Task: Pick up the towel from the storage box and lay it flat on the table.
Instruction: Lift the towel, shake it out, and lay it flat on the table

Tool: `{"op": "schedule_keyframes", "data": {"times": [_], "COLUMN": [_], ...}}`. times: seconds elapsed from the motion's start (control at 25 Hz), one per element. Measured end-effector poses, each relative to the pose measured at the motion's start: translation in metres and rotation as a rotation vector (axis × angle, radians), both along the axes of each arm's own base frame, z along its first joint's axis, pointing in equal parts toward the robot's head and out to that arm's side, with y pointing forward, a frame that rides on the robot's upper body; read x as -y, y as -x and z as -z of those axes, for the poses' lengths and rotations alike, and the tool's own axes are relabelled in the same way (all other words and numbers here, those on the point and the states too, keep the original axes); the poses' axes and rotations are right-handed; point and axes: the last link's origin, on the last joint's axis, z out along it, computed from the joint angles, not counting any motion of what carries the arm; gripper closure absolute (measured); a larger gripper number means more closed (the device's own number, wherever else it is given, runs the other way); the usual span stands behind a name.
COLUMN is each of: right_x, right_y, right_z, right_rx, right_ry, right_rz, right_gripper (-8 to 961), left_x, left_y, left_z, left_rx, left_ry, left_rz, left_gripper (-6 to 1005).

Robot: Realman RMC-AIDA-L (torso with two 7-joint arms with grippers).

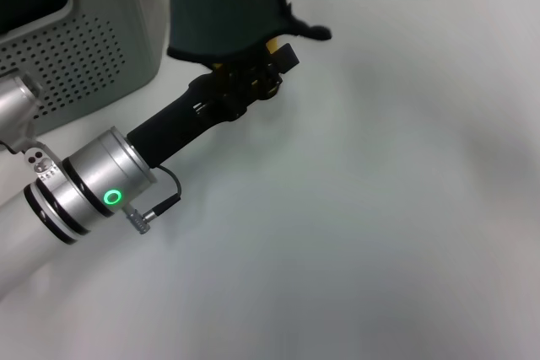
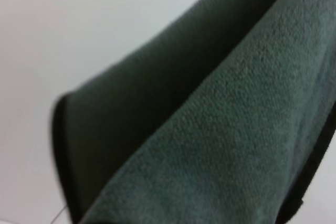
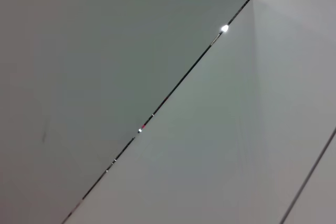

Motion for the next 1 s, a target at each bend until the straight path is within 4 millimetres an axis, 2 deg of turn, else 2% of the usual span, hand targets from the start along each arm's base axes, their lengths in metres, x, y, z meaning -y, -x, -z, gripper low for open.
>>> {"op": "schedule_keyframes", "data": {"times": [0.48, 1.0], "right_x": [0.002, -0.001], "right_y": [0.002, 0.001], "right_z": [0.005, 0.003], "right_rx": [0.01, 0.008], "right_ry": [0.011, 0.004], "right_rz": [-0.005, 0.004], "right_gripper": [920, 917], "left_x": [0.01, 0.014], "left_y": [-0.01, -0.011], "left_z": [-0.008, -0.007], "left_rx": [0.074, 0.078], "left_ry": [-0.002, 0.013], "left_rz": [0.08, 0.101], "left_gripper": [359, 444]}}
